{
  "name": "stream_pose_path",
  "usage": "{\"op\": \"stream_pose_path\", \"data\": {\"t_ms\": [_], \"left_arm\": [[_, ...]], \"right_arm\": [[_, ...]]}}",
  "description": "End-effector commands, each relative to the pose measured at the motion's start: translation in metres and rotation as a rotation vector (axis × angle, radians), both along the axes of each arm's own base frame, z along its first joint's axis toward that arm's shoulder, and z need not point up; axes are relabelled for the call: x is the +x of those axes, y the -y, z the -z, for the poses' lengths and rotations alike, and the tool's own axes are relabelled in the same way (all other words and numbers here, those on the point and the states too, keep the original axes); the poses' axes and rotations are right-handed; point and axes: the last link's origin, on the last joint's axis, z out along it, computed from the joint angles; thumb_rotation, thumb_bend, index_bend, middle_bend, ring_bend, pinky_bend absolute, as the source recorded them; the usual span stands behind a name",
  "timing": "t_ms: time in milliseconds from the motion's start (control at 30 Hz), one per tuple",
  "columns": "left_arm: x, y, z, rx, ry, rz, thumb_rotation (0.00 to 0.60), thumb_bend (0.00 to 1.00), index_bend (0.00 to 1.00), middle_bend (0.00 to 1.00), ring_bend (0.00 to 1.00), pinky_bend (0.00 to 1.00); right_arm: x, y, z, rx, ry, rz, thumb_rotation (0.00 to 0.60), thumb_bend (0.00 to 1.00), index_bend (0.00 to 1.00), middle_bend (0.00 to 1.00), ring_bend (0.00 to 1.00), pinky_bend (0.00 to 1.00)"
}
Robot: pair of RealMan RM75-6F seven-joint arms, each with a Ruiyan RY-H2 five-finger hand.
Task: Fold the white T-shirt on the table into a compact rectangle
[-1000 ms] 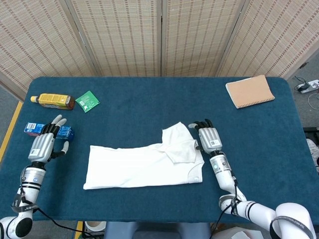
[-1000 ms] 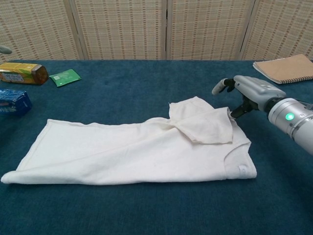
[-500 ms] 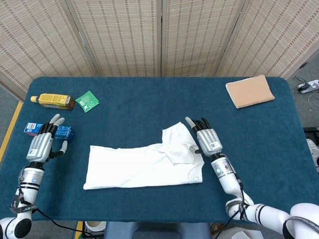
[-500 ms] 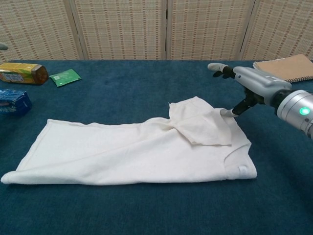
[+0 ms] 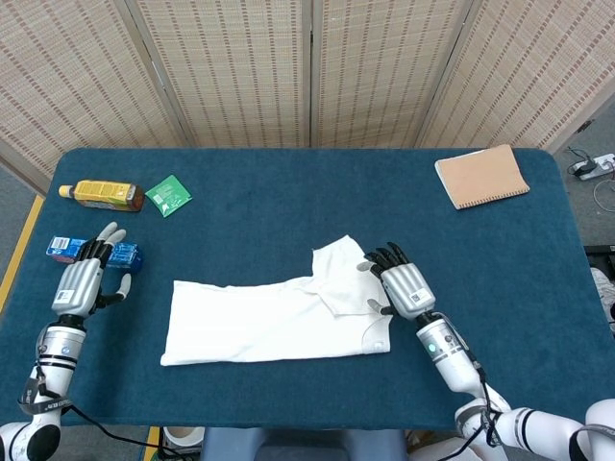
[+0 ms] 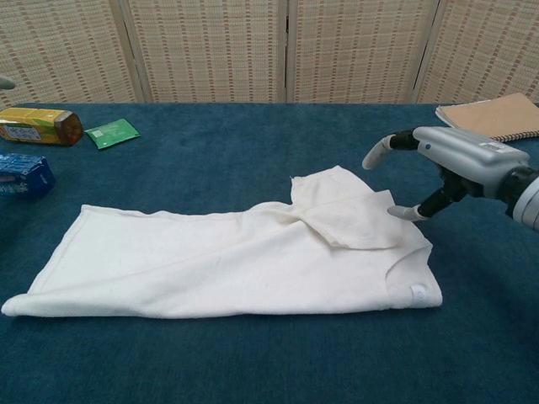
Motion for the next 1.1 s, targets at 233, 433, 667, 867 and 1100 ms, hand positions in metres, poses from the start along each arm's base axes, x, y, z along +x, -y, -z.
{"op": "stream_pose_path", "data": {"t_ms": [233, 433, 667, 867, 1100], "left_arm": [[-0.002, 0.004, 0.002, -0.015, 0.009, -0.008, 0.6, 0.49, 0.0, 0.0, 0.0, 0.0], [-0.003, 0.003, 0.005, -0.03, 0.026, -0.012, 0.6, 0.48, 0.0, 0.0, 0.0, 0.0], [-0.003, 0.003, 0.006, -0.037, 0.031, -0.014, 0.6, 0.48, 0.0, 0.0, 0.0, 0.0], [-0.005, 0.002, 0.006, -0.036, 0.037, -0.021, 0.6, 0.48, 0.0, 0.0, 0.0, 0.0], [-0.005, 0.002, 0.006, -0.034, 0.04, -0.021, 0.6, 0.48, 0.0, 0.0, 0.0, 0.0]], "right_arm": [[-0.013, -0.023, 0.018, 0.048, -0.076, -0.05, 0.6, 0.22, 0.34, 0.23, 0.1, 0.0], [-0.022, -0.024, 0.025, 0.011, -0.084, -0.061, 0.6, 0.21, 0.39, 0.25, 0.1, 0.0], [-0.027, -0.018, 0.031, 0.0, -0.081, -0.052, 0.6, 0.2, 0.41, 0.25, 0.1, 0.0], [-0.028, -0.014, 0.033, -0.011, -0.079, -0.055, 0.6, 0.2, 0.42, 0.25, 0.1, 0.0], [-0.028, -0.011, 0.036, -0.023, -0.081, -0.061, 0.6, 0.2, 0.49, 0.29, 0.13, 0.0]]}}
